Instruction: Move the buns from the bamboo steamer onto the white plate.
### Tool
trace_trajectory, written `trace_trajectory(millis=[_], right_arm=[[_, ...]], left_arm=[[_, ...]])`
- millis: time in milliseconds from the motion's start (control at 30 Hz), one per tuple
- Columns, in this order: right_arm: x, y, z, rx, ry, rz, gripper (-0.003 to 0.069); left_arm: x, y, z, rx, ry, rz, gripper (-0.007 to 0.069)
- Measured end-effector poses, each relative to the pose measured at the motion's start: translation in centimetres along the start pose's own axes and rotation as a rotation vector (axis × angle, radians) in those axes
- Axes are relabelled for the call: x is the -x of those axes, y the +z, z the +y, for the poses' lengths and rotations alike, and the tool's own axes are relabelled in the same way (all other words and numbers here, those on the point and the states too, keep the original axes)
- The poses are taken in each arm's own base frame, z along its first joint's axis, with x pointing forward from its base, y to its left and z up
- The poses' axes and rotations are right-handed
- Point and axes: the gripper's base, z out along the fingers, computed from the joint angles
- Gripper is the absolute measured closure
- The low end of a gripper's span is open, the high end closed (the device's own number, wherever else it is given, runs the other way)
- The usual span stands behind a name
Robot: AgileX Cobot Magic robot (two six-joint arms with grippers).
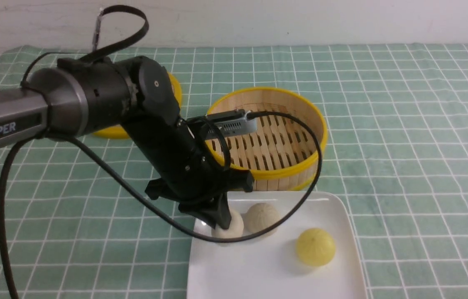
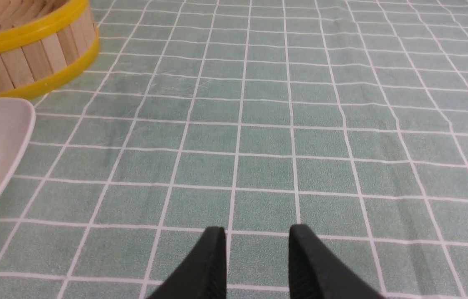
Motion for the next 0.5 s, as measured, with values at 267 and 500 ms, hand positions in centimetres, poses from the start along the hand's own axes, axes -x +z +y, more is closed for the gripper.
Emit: trace_trajectory(millis=[267, 500], right_arm=[[0.0, 0.0, 0.0, 0.0, 0.0, 0.0, 0.0419], [0.0, 0.0, 0.0, 0.0, 0.0, 0.0, 0.0419]], left_arm=[[0.5, 1.9, -0.4, -0.002, 0.029, -0.023, 0.0311], [1.9, -1.4, -1.8, 0.018, 0.114, -0.101, 0.0188]])
